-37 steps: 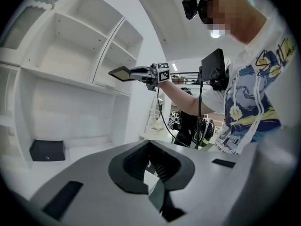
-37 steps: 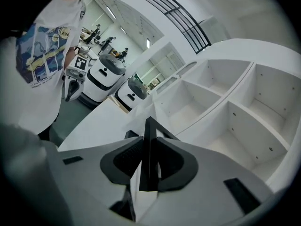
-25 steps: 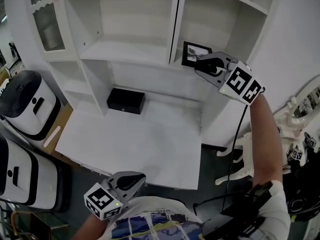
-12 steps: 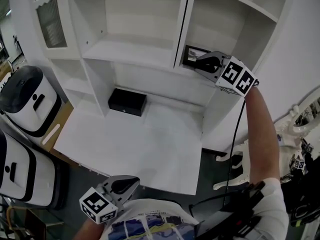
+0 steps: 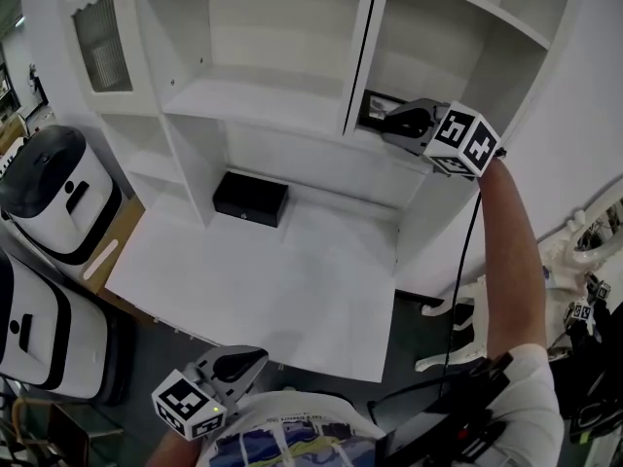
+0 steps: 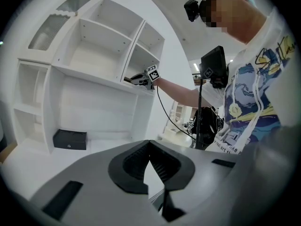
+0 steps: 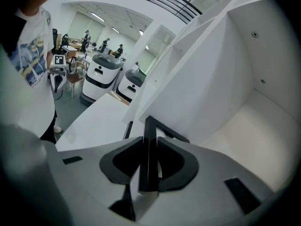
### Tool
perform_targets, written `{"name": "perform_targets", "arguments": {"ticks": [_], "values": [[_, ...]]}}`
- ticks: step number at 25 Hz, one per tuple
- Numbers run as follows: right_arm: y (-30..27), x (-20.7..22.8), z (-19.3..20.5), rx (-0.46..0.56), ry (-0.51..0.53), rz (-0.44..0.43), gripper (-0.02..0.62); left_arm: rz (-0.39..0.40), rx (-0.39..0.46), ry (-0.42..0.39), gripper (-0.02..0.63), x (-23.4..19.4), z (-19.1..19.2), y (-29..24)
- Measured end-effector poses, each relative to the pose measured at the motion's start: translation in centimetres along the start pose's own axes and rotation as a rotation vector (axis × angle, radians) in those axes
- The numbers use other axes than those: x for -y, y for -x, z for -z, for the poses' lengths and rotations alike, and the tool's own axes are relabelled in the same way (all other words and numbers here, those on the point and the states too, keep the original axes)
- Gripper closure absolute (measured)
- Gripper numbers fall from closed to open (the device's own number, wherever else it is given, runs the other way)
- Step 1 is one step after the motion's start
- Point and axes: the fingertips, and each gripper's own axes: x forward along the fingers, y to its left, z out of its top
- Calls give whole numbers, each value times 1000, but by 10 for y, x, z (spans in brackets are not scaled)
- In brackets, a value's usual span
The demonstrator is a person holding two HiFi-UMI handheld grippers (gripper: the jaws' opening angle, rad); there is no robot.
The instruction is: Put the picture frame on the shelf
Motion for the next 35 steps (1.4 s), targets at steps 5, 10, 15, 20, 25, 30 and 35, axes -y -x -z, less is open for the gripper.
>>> {"name": "perform_targets", "arguments": {"ticks": [5, 10, 15, 20, 25, 30, 35], "values": [[-3, 4, 0, 15, -73, -24, 476, -2, -4, 3, 594, -1, 2, 2], [-3, 3, 1, 37, -163, -63, 472, -1, -5, 11, 594, -2, 3, 4], [-3, 6, 3, 53, -212, -62, 456, 1, -6, 13, 594, -4, 4, 7], [4, 6, -3, 76, -216, -7, 456, 6, -2, 16, 594, -4, 6, 15], [19, 0, -13, 104, -220, 53, 479, 21, 1, 14, 594, 1, 10, 27], [32, -15, -23, 106, -223, 86, 507, 34, 1, 12, 594, 6, 16, 46], [46, -40, -34, 104, -237, 107, 535, 53, 3, 13, 594, 14, 23, 69]]}}
